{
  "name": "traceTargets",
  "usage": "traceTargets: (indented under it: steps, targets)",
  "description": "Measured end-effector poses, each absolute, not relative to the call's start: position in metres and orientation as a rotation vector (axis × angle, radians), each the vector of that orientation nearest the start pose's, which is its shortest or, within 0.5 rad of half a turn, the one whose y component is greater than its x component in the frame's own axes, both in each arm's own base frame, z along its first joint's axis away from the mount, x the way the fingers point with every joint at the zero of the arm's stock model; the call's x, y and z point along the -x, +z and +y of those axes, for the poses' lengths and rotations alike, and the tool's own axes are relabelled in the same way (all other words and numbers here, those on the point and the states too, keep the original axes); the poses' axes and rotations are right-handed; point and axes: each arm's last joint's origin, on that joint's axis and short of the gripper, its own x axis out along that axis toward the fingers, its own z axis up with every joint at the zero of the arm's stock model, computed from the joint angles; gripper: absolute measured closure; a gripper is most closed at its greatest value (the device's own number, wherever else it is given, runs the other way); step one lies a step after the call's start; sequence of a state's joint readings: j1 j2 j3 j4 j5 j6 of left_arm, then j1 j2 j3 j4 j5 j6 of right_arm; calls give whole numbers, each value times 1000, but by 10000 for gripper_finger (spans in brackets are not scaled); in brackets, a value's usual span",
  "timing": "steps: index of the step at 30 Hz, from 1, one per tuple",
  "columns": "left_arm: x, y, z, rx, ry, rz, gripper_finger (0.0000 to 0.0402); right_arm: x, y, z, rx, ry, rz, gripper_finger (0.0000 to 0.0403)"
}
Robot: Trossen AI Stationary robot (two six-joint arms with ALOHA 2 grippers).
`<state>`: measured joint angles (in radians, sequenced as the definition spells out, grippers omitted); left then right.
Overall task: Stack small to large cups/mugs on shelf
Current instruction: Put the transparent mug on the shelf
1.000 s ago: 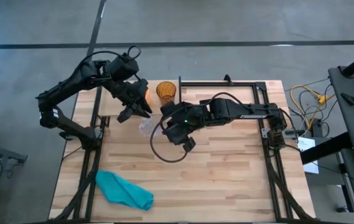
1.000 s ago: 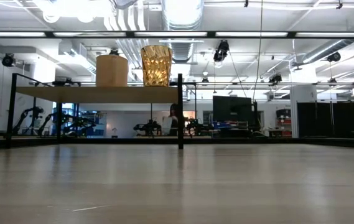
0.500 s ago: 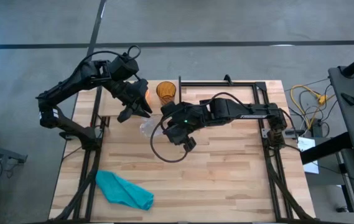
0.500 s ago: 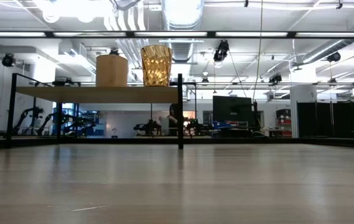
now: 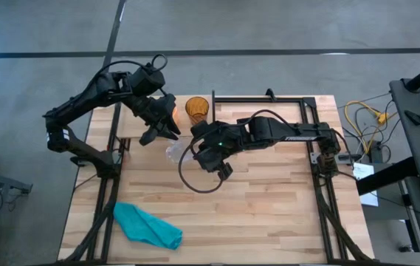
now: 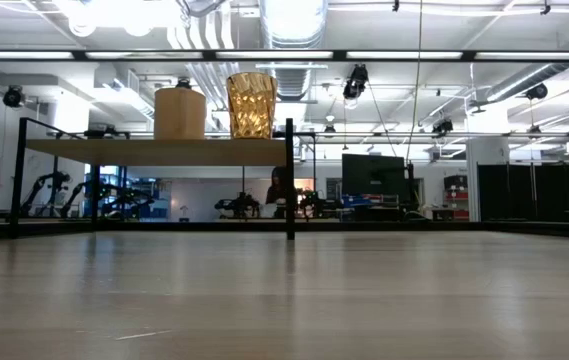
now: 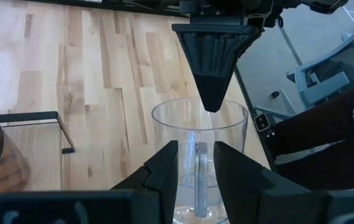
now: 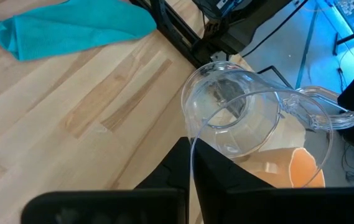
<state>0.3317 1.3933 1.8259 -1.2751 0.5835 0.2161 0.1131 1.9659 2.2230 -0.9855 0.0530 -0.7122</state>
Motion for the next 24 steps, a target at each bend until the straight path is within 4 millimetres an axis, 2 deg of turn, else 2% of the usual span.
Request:
traceTargets:
  steps: [20,24]
  targets:
    - [-224,451,60,172,-316,730,314,-414,404,45,746,312,665,394]
    - [-223,448,60,190,-318,765,337,-415,405,45,746,305,646,394]
